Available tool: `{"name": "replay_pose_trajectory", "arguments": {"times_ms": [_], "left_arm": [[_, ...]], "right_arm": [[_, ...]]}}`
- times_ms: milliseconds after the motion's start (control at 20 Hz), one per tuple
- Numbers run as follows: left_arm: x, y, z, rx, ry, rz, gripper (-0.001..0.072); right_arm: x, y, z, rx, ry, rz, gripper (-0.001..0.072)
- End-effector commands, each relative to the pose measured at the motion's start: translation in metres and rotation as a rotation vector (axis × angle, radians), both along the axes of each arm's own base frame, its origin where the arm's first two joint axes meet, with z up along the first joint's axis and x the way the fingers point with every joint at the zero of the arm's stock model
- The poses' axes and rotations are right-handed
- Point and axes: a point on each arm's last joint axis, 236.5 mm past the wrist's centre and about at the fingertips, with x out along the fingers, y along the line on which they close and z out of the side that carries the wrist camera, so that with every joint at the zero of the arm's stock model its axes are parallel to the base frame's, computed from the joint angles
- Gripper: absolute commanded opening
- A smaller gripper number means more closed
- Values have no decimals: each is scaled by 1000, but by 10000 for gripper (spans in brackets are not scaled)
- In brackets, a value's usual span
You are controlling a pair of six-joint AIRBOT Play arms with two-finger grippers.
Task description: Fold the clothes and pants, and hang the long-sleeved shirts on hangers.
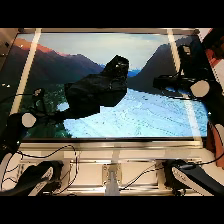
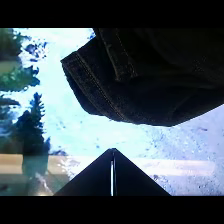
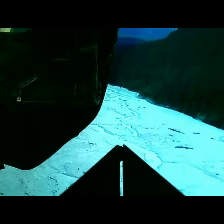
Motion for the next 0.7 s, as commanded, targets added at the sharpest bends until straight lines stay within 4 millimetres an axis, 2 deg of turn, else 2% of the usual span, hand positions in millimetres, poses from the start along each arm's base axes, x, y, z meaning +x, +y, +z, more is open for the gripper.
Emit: {"name": "replay_pose_trajectory", "arguments": {"times_ms": [0,50,100,150,200,350,400,450,650], "left_arm": [[0,-1,-3,-6,-2,5,17],[2,-1,-2,-6,-12,7,17],[3,0,-2,-6,-17,9,17],[3,0,-2,-6,-17,9,17],[3,0,-2,-6,-16,8,17],[3,0,-2,-5,-17,8,17],[3,0,-2,-5,-17,8,17],[3,0,-2,-6,-17,8,17],[3,0,-2,-6,-17,9,17]], "right_arm": [[8,33,-41,71,81,19,38],[11,47,-52,105,105,22,41],[14,62,-63,152,130,18,108],[18,75,-70,201,144,1,251],[25,87,-77,264,158,-36,360],[41,106,-98,460,249,-189,374],[45,109,-107,489,277,-211,403],[48,113,-115,507,304,-223,475],[74,130,-124,585,346,-250,483]]}}
